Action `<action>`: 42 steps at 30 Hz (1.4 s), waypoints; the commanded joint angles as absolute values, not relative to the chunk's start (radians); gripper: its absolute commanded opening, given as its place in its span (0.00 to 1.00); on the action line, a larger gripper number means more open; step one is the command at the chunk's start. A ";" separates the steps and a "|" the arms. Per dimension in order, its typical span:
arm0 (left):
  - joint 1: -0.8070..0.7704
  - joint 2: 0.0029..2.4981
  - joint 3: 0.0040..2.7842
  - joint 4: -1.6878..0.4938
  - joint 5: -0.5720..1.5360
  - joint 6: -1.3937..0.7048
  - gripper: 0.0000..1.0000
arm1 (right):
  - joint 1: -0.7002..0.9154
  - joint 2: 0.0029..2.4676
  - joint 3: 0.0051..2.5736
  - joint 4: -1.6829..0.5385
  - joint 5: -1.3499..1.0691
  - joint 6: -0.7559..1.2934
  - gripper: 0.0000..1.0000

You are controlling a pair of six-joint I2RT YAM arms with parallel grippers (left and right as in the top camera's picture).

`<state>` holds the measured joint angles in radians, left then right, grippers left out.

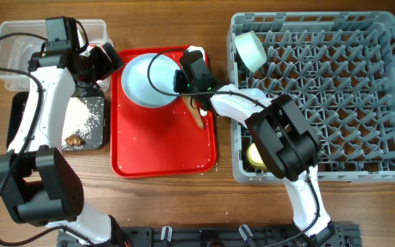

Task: Sort waste into correct bins and load items into the dishwasher rack
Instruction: 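Grasp the blue plate with the right gripper and place it in the rack, then reach the left gripper toward the brown scrap on the red tray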

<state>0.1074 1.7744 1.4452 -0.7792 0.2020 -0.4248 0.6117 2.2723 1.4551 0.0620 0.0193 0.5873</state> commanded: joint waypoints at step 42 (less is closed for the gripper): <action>0.110 1.754 1.458 -0.779 0.192 -0.427 1.00 | 0.340 1.758 1.460 -0.542 0.846 -0.212 0.99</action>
<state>0.1074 1.7744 1.4452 -0.7792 0.2020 -0.4248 0.3405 1.7798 1.4525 -0.5392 0.9470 -0.2111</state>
